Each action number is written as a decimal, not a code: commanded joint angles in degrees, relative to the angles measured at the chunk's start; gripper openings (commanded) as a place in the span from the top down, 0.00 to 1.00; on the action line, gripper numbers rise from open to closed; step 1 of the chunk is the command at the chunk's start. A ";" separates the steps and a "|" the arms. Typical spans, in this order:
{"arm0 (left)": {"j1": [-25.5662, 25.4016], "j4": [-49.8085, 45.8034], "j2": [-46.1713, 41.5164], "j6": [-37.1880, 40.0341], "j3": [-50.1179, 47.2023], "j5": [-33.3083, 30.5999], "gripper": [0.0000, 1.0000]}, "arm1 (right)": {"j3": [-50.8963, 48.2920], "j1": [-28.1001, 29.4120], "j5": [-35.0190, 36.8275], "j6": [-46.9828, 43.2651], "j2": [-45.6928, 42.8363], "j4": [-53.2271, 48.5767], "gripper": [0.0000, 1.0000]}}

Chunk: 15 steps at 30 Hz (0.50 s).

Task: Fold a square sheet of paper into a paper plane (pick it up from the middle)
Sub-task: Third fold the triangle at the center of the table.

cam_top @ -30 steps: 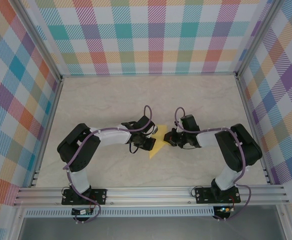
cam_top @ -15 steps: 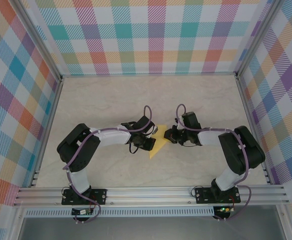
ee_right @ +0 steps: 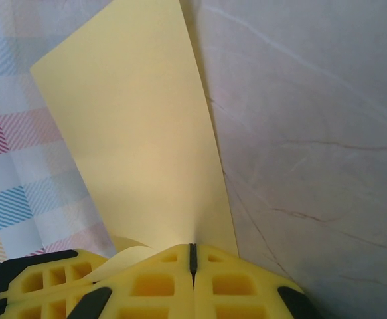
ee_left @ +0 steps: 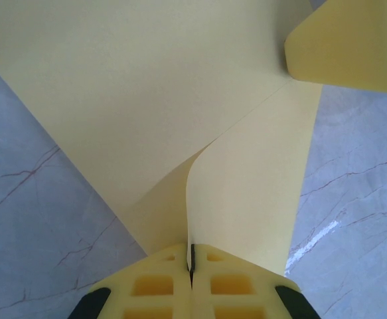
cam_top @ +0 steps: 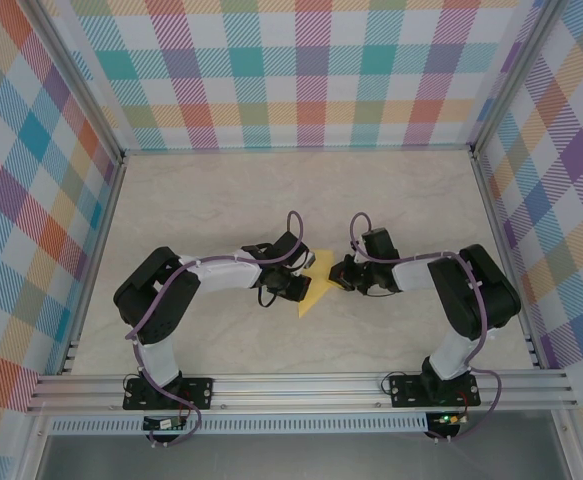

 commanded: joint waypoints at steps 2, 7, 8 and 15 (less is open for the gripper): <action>-0.07 -3.46 2.82 0.82 -1.72 -0.97 0.96 | -1.29 -0.33 0.94 -2.18 0.73 -2.75 0.94; -0.14 -3.47 2.72 0.91 -1.79 -1.13 0.96 | 0.59 -0.28 -1.98 -2.87 -5.89 -5.38 0.93; -0.13 -3.37 2.76 0.82 -1.84 -1.22 0.96 | 0.62 -0.24 -3.21 -2.49 -6.31 -4.83 0.93; -0.08 -3.54 2.89 0.75 -1.32 -1.23 0.96 | 0.28 0.87 -7.95 -1.58 -5.86 -2.15 0.94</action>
